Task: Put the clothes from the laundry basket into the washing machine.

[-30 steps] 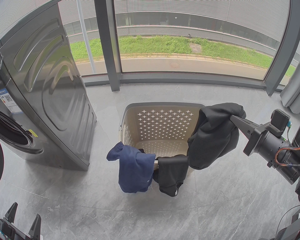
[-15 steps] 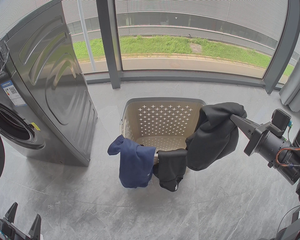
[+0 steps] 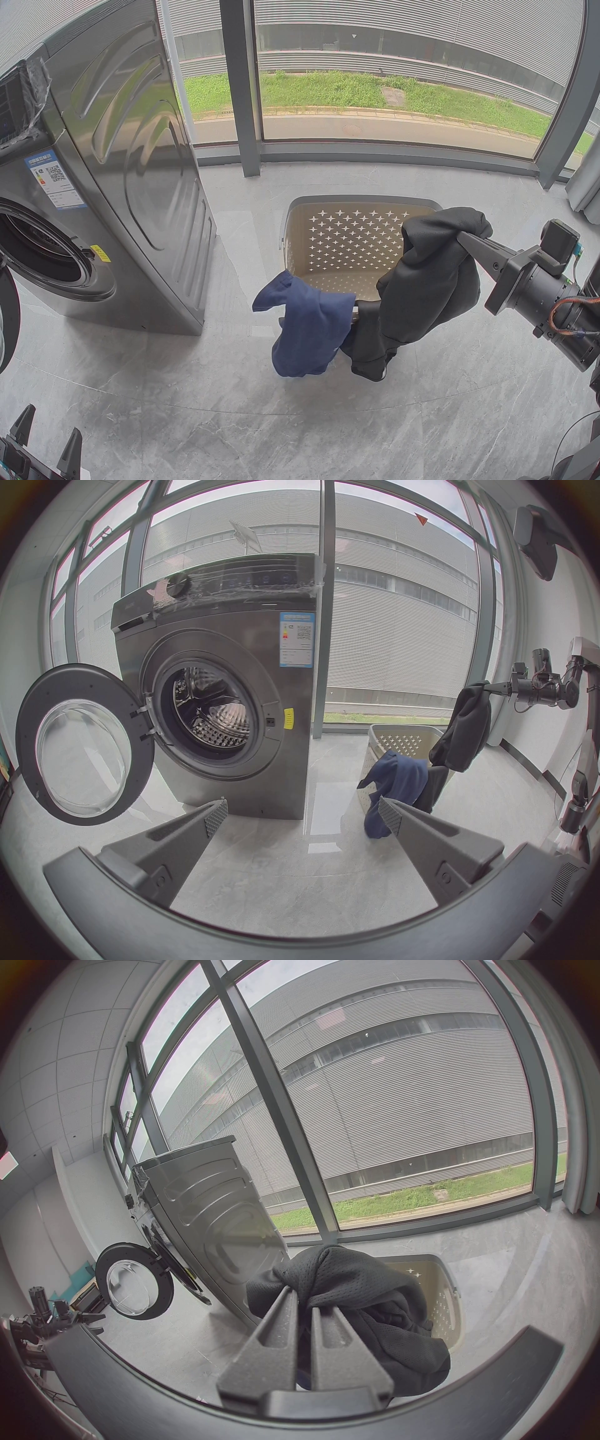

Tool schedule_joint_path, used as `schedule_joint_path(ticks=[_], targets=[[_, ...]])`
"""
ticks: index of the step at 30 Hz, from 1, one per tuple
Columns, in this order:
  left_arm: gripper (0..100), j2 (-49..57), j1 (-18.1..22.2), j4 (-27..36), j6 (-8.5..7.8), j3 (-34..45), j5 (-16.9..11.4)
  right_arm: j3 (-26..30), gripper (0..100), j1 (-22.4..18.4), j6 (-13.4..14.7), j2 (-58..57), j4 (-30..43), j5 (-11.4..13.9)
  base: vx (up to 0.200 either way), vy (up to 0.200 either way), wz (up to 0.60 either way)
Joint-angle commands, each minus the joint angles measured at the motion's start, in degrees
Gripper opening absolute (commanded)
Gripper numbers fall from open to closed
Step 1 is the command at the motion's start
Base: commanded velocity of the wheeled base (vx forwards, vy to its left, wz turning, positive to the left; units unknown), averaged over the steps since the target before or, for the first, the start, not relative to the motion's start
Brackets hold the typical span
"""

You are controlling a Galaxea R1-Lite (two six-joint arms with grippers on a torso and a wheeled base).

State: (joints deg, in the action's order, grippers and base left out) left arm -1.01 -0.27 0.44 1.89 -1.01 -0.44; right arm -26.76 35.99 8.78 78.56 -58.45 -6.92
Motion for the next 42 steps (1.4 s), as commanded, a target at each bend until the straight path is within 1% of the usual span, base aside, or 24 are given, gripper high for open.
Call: schedule_joint_path(ticks=[1, 19, 22, 28, 42], targets=[[100, 0.92, 0.00, 0.00, 0.04, 0.92, 0.00, -0.22, 0, 0.22, 0.10, 0.19, -0.08, -0.02, 0.000, 0.200, 0.00], [100, 0.84, 0.00, 0.00, 0.04, 0.92, 0.00, -0.31, 0, 0.31, 0.10, 0.19, -0.17, 0.07, 0.000, 0.200, 0.00], [100, 0.92, 0.00, 0.00, 0.04, 0.92, 0.00, -0.31, 0, 0.84, 0.10, 0.19, -0.17, 0.07, 0.000, 0.200, 0.00], [100, 0.84, 0.00, 0.00, 0.04, 0.92, 0.00, -0.31, 0, 1.02, 0.19, 0.46, -0.26, 0.07, 0.000, 0.000, 0.00], [100, 0.84, 0.00, 0.00, 0.04, 0.92, 0.00, -0.05, 0, 1.02, 0.28, 0.72, -0.26, 0.07, -0.200, 0.000, 0.00]])
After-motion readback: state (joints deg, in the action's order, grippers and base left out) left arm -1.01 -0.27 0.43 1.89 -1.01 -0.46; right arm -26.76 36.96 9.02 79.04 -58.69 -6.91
